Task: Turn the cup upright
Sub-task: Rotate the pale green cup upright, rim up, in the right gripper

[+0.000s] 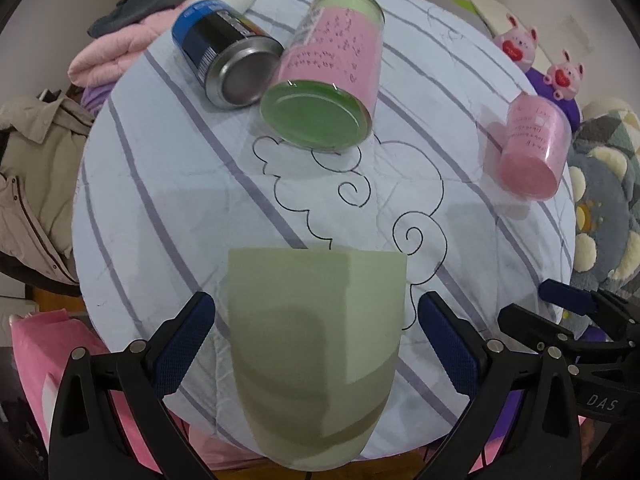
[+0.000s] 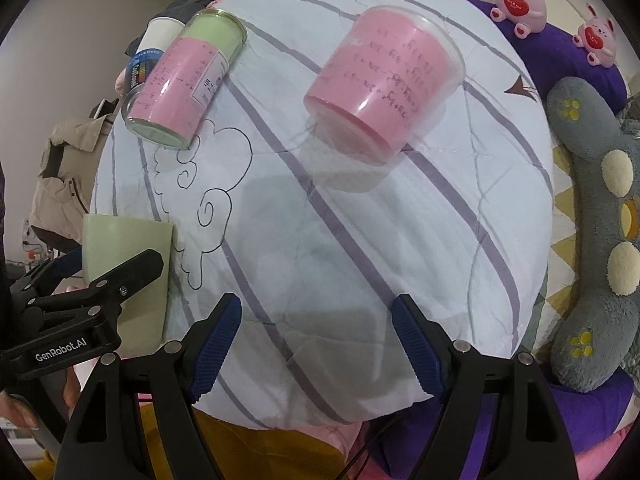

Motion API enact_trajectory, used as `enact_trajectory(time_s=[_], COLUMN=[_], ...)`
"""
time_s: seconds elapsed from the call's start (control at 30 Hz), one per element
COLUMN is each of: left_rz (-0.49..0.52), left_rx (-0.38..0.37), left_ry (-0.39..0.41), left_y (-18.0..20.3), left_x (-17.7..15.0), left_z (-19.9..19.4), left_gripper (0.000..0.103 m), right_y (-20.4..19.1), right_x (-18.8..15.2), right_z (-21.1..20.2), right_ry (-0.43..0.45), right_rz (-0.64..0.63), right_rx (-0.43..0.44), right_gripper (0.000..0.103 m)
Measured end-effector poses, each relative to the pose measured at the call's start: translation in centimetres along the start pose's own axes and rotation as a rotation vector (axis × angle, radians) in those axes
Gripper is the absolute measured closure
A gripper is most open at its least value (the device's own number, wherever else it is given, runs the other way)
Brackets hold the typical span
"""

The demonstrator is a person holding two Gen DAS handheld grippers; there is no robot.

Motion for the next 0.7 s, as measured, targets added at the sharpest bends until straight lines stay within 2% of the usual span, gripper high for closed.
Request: enact_trajectory(time_s=[0.03, 0.07, 0.37, 0.7], left_rz=[0.007, 0.018, 0.011, 0.022], left_rx=[0.000, 0.012, -0.024, -0.034], left_ry=[-0.012, -0.028, -0.019, 0.059], left_y=[0.1, 0.2, 0.0, 0.0], left_x=[0.0, -0.1, 0.0, 1.8], left_z=[0.2, 0.5, -0.1, -2.2], left_gripper=[0.021, 0.022, 0.023, 0.023], right_y=[0.1, 0.1, 0.4, -0.1], right_x=[0.1, 0.1, 0.3, 0.6], right_z=[0.1, 0.2, 0.4, 0.1], right_ry=[-0.003, -0.005, -0.008, -0.003], right_rz=[0.000, -0.001, -0.003, -0.003], right_rx=[0.001, 0.002, 0.006, 0.001], right_gripper=[0.024, 0.024, 0.024, 0.024])
Point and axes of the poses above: each gripper's, at about its wrist camera, not at the fingertips, and z roughly the way its jaws point, y to its right, x to its top, the point moved 4 cm from there along z, roughly the way its jaws point, and after that the axes turned 5 degrees about -y, right-handed, at the moved point
